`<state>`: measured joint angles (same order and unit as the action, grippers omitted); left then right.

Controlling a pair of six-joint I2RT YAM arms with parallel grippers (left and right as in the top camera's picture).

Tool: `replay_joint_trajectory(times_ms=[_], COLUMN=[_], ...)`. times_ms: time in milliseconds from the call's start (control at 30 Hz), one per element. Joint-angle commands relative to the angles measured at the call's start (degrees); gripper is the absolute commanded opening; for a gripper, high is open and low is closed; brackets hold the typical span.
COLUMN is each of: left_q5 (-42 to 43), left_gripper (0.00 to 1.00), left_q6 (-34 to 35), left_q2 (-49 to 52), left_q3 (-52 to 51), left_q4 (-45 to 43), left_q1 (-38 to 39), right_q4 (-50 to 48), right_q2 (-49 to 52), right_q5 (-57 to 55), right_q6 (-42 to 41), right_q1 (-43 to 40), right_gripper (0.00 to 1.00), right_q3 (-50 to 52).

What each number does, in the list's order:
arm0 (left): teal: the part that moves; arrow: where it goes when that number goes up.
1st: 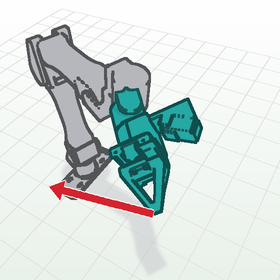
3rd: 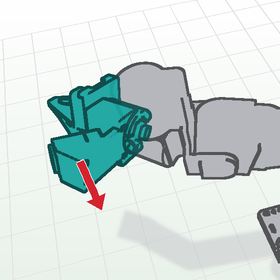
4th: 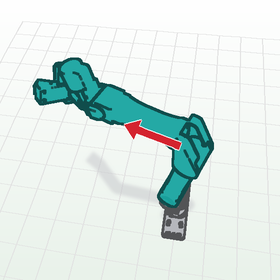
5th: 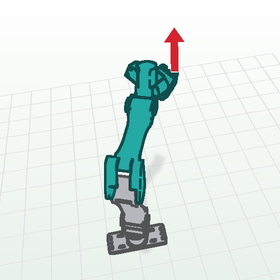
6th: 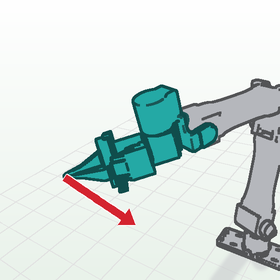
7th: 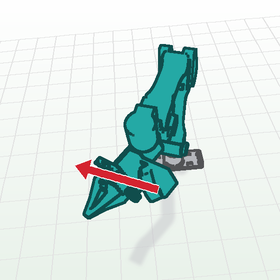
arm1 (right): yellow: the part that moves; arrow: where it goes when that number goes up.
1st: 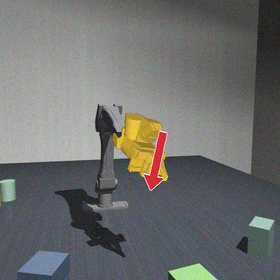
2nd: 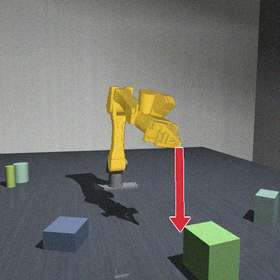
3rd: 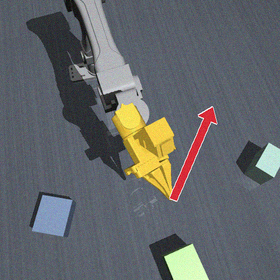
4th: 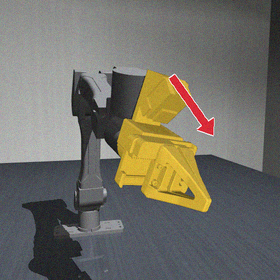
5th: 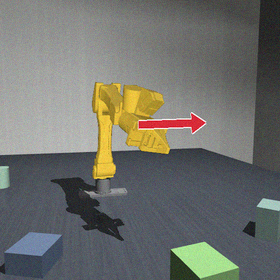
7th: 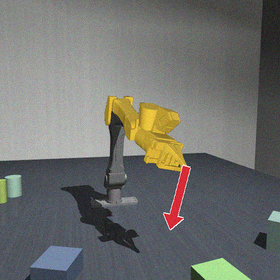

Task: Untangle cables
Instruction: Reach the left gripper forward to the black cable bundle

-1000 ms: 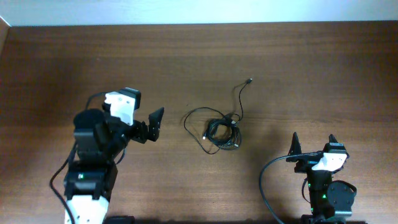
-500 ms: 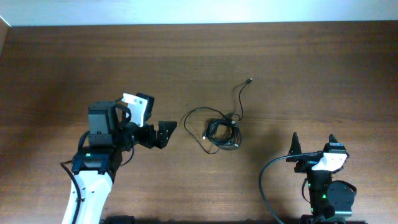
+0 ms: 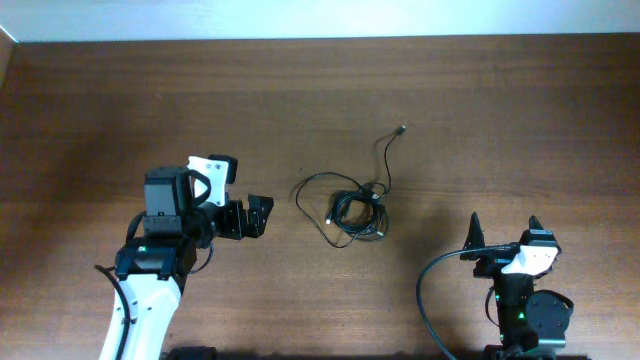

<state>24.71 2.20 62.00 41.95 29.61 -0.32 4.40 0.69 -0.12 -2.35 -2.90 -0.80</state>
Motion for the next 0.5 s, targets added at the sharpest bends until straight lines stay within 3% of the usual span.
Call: replay_joint_trajectory(times_ms=[0,133,300,467], left_q5=[-2.21,-12.22,-13.92,-13.99], left_gripper=[0.99,0.99,0.95,0.85], left_q6=[1.66,2.6,13.09,27.69], left_q2=[0.2,0.2,1.44,12.83], left_q3=[1.62,7.65,9.68,9.68], left_q4=[0.24,7.32,8.55,-1.62], left_q1=[0.94,6.54,14.16,23.82], right_q4=[0.09,0.09,0.09,0.09], right_q2=[-0.33,-0.33,-0.33,-0.33], right_q5=[-0.11,-0.11,-0.11,-0.11], right_q6=[0.44,0.44,0.44,0.44], right_q1=[0.24,0.24,0.24,0.24], right_gripper=[0.98,0.98,0.99,0.98], right_q3=[0.48,0.48,0.48,0.48])
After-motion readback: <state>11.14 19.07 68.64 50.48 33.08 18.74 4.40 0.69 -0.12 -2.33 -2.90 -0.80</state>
